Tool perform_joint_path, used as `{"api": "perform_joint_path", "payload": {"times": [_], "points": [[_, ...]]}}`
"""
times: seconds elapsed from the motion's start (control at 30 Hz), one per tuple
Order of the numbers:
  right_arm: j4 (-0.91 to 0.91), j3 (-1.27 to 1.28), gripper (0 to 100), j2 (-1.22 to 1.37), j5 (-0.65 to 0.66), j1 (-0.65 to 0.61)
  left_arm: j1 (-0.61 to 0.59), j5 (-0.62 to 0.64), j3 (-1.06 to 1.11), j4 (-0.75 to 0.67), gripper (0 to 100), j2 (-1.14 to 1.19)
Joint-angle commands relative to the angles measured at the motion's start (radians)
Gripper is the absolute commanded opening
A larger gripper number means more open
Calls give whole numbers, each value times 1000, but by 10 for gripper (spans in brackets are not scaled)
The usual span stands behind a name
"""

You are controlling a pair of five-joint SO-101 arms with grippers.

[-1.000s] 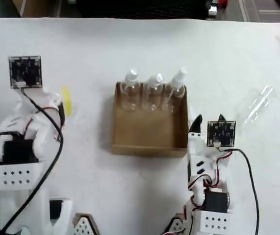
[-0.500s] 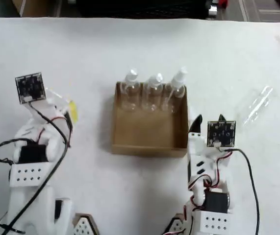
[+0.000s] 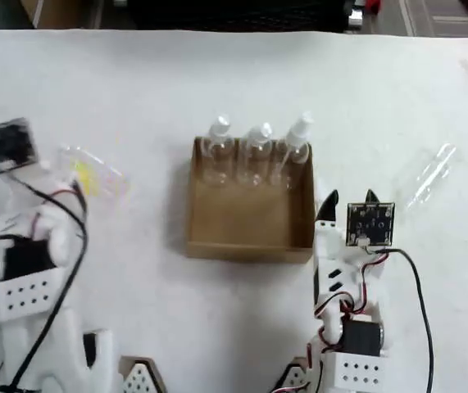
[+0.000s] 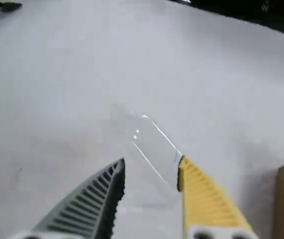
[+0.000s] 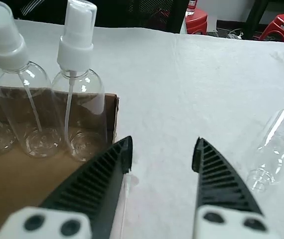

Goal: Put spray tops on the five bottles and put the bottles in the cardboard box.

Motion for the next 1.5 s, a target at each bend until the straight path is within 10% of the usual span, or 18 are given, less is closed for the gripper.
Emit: {"api": "perform_joint_path", "payload": {"times": [0.0,0.27,0.63,1.1,1.47], "points": [[-21,8,176,-7,15,7,-73,-14,-183,110,168,-15],[-19,8,176,-7,15,8,10,-141,-598,370,169,289],[-22,8,176,-7,15,8,15,239,-1407,862,173,1158],[-22,8,176,-7,15,2,15,471,-1892,899,174,1718],[-22,8,176,-7,15,1,21,408,-2099,987,284,1910]]}}
